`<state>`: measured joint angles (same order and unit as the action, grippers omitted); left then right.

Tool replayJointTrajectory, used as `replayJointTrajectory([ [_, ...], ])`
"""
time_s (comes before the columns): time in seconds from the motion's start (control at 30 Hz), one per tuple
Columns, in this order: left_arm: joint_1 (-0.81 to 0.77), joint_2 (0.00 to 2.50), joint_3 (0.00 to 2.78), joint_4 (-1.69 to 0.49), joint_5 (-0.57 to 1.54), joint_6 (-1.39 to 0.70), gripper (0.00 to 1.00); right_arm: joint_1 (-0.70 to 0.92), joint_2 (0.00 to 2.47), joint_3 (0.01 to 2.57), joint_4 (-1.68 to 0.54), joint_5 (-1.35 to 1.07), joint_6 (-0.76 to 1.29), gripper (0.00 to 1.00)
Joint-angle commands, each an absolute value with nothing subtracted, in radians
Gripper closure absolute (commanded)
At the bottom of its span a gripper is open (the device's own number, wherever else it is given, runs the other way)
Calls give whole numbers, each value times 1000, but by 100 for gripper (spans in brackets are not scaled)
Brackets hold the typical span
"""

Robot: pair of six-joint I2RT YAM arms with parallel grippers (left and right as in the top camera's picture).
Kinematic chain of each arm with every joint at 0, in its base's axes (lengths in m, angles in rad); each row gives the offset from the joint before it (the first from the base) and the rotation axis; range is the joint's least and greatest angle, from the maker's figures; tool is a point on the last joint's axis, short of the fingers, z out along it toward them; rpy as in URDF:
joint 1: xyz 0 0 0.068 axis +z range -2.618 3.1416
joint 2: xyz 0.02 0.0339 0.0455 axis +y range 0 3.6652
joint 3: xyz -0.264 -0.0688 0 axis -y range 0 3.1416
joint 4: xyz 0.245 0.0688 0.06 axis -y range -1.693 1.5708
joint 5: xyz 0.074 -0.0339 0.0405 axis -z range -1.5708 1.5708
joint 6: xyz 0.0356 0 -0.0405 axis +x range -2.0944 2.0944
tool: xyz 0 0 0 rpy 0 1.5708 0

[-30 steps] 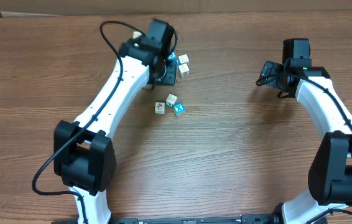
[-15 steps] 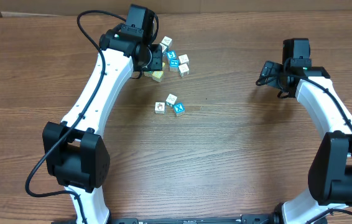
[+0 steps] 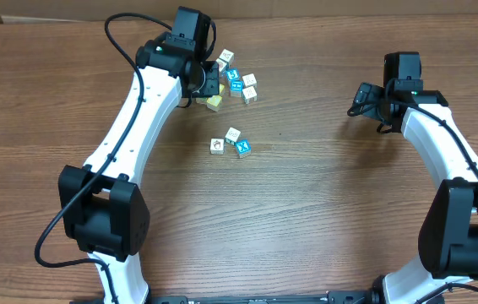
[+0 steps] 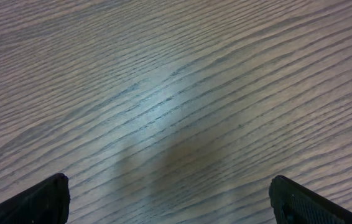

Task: Form a circle

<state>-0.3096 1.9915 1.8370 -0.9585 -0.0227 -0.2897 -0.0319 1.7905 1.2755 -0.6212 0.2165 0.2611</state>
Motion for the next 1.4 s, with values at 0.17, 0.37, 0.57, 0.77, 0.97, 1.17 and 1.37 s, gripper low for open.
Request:
replayJointTrajectory([
  [0.17, -354, 2069, 1848, -955, -17, -282, 96, -35, 1778, 1284, -616, 224, 262, 0],
  [0.37, -378, 2133, 1848, -914, 65, -197, 96, -35, 1778, 1284, -616, 224, 262, 0],
  [0.57, -396, 2191, 1848, -902, 64, -150, 96, -35, 1778, 1284, -616, 224, 262, 0],
  [0.77, -400, 2232, 1848, -891, 80, -149, 96, -35, 1778, 1284, -616, 224, 262, 0],
  [0.97, -400, 2271, 1848, -893, 93, -148, 96, -35, 1778, 1284, -616, 224, 262, 0],
  [1.17, -400, 2299, 1848, -881, 148, -126, 96, -35, 1777, 1284, -616, 224, 262, 0],
  [1.37, -400, 2299, 1848, -884, 149, -125, 96, -35, 1777, 1284, -616, 224, 262, 0],
])
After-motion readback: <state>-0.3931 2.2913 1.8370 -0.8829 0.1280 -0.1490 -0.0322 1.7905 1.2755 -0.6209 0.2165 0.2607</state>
